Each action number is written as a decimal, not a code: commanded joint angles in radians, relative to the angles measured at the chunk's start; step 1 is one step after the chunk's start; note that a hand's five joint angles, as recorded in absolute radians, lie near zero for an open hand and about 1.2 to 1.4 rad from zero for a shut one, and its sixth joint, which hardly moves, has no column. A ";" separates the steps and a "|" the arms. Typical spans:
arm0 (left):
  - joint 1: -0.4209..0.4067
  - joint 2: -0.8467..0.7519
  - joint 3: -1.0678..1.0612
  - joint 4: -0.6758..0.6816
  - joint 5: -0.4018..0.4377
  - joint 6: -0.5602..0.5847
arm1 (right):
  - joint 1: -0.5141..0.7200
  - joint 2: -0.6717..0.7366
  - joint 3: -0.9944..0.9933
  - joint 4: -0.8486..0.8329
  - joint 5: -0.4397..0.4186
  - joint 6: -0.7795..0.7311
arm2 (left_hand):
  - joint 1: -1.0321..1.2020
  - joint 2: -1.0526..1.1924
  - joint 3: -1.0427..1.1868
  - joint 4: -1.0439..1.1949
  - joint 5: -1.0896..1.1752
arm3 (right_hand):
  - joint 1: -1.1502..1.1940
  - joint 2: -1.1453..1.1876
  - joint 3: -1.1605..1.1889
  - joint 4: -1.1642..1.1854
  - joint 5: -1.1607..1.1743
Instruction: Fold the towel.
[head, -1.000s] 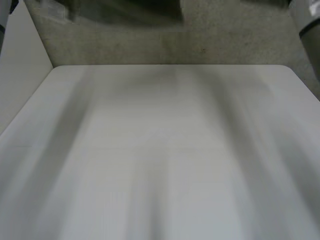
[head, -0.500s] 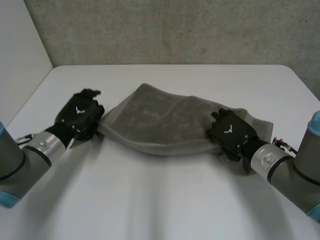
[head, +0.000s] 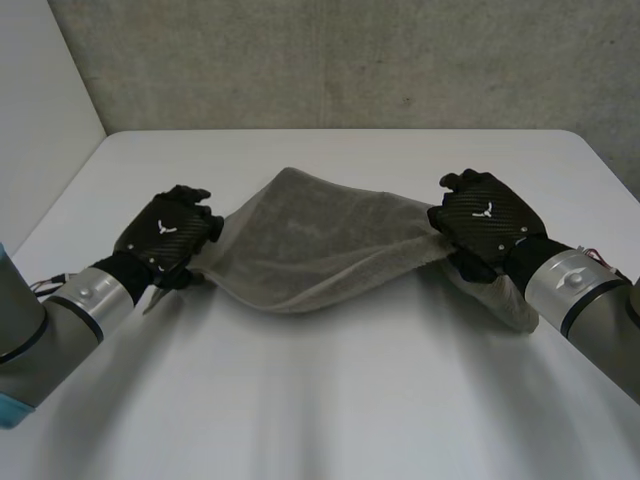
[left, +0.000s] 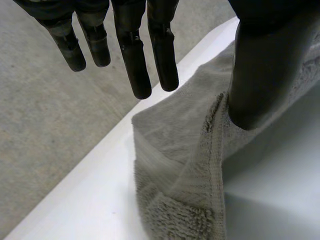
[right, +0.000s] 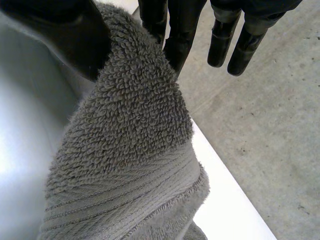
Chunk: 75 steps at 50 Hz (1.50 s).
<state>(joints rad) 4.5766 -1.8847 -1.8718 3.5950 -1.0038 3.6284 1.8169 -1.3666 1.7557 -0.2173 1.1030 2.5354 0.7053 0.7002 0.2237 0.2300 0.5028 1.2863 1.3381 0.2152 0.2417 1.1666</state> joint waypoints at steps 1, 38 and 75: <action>-0.004 -0.053 -0.009 -0.015 -0.001 -0.001 | -0.002 0.001 0.001 0.009 0.000 -0.001 | -0.060 -0.055 -0.049 -0.055 -0.032 | 0.110 0.058 -0.041 -0.067 0.055; -0.039 -0.157 -0.006 0.022 -0.214 -0.013 | -0.054 0.030 -0.067 0.128 0.043 0.114 | 0.066 0.071 -0.049 -0.055 0.094 | 0.110 0.058 -0.041 -0.067 0.055; -0.050 -0.154 -0.023 -0.030 -0.203 -0.117 | -0.056 0.058 -0.071 0.127 0.046 0.112 | 0.128 0.133 -0.049 -0.055 0.156 | 0.110 0.058 -0.041 -0.067 0.055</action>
<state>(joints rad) 4.5296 -2.0370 -1.9033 3.5571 -1.2054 3.5105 1.7610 -1.3158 1.6858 -0.0905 1.1490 2.6476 0.8189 0.8225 0.2238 0.2301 0.6426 1.2863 1.3384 0.2152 0.2417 1.1665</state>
